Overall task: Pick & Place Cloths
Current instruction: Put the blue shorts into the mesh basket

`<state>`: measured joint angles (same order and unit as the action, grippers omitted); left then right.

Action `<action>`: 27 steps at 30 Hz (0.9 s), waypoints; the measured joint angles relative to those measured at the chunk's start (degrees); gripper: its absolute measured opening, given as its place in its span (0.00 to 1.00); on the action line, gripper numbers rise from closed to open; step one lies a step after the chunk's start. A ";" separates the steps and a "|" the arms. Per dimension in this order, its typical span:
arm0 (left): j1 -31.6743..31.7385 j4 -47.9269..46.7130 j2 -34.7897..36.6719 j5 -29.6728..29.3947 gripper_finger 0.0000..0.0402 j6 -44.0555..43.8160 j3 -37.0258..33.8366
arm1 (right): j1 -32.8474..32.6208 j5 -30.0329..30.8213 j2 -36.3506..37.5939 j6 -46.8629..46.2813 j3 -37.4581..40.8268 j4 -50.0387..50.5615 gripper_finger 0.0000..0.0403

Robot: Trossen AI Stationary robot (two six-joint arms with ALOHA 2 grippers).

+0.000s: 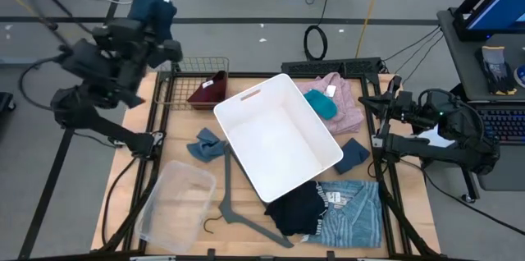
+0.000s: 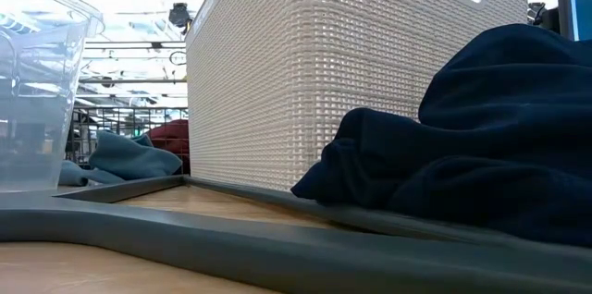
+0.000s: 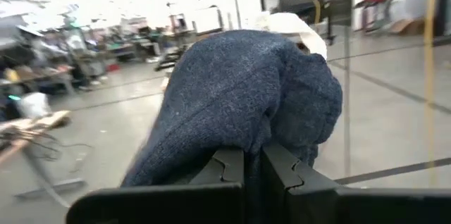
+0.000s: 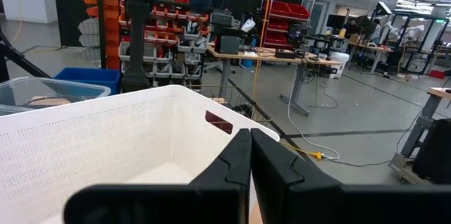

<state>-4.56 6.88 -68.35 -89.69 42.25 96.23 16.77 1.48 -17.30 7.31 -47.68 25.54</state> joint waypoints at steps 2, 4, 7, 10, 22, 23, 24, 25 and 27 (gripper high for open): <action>2.12 -2.67 -1.10 0.35 0.01 -1.01 0.00 | -0.01 0.00 0.00 0.00 0.00 0.00 0.01; 4.35 -5.28 -2.23 1.33 0.01 -2.19 0.00 | 0.00 0.00 0.00 0.00 0.00 0.00 0.01; 7.82 -8.98 -4.20 3.21 0.01 -3.96 0.00 | 0.00 0.00 0.00 0.00 0.00 0.00 0.01; 11.49 -13.21 -6.21 5.00 0.01 -6.41 -0.02 | 0.00 0.00 0.00 0.00 0.00 0.00 0.01; 26.23 -41.84 -10.99 22.79 0.01 -35.92 -0.02 | -0.01 0.32 0.00 0.36 0.00 0.02 0.01; 27.44 -44.80 -11.36 24.01 0.01 -38.69 -0.02 | -0.01 0.35 0.00 0.89 0.00 0.01 0.01; 28.63 -47.58 -11.79 25.10 0.01 -41.09 -0.02 | 0.00 0.37 0.00 1.28 0.00 0.00 0.01; 29.80 -49.88 -12.43 25.80 0.01 -43.14 -0.02 | -0.02 0.37 0.00 1.54 0.00 0.00 0.01; 31.74 -53.54 -13.68 27.46 0.01 -46.29 -0.02 | 0.00 0.39 0.00 1.92 0.00 0.00 0.01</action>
<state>27.18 -46.67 -82.04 -62.23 -4.04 96.20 16.78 1.87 -17.30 9.23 -47.68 25.54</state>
